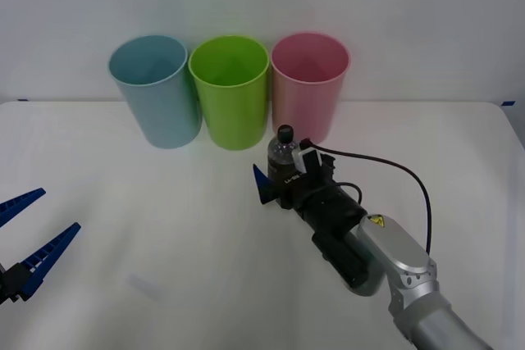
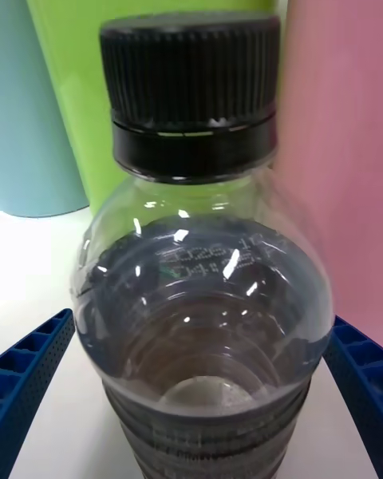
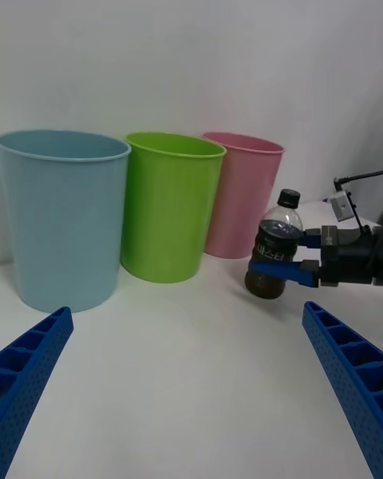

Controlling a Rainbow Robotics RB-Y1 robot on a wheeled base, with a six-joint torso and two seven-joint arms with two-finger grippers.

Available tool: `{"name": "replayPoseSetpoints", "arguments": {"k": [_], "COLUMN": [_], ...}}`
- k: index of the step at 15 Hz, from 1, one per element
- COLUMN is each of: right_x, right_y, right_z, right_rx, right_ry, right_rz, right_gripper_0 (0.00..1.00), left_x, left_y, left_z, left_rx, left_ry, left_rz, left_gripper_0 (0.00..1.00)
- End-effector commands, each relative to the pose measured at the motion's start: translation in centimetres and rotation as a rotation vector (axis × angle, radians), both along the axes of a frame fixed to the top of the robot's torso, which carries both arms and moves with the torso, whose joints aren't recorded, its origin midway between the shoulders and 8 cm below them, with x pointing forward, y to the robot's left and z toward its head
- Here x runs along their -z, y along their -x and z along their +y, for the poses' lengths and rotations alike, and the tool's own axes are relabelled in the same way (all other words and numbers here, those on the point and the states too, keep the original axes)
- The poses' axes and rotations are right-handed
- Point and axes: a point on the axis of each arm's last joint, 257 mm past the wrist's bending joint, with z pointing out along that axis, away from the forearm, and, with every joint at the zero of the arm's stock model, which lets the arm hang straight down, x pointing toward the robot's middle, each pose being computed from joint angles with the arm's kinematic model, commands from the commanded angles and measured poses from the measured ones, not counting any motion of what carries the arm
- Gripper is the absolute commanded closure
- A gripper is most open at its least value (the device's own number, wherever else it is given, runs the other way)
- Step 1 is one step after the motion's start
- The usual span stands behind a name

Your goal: Grasp the object on the table and drop it into the matching bin: aluminum can to the light blue bin, PET bottle to the pink bin.

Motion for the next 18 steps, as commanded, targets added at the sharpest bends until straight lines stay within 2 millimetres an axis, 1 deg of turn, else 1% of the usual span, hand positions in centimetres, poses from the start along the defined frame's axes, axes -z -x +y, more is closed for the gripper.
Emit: {"name": "replayPoseSetpoints", "arguments": {"k": [1,6,7,8,9,10,18], "right_x": [-0.01,-0.02,-0.03,-0.03,-0.03,-0.04,-0.48], "right_y": [0.02,0.04,0.06,0.06,0.06,0.08,0.04], "right_z": [0.05,0.09,0.12,0.12,0.12,0.15,0.06], "right_rx": [-0.002,-0.003,-0.005,-0.005,-0.005,-0.006,-0.017], "right_ry": [0.001,-0.001,-0.001,-0.001,-0.001,-0.002,-0.014], "right_rz": [-0.001,0.000,-0.001,-0.001,-0.001,-0.001,-0.007], "right_gripper_0": [0.00,0.00,0.23,0.69,0.96,1.00,1.00], "left_x": [0.00,0.00,0.00,0.00,0.00,0.00,0.00], "left_y": [0.00,0.00,0.00,0.00,0.00,0.00,0.00], "left_z": [0.00,0.00,0.00,0.00,0.00,0.00,0.00], "left_rx": [0.000,0.000,0.000,0.000,0.000,0.000,0.000], "left_ry": [0.000,0.000,0.000,0.000,0.000,0.000,0.000], "left_rz": [0.000,0.000,0.000,0.000,0.000,0.000,0.000], "left_gripper_0": [0.00,0.00,0.00,0.00,0.00,0.00,0.00]}}
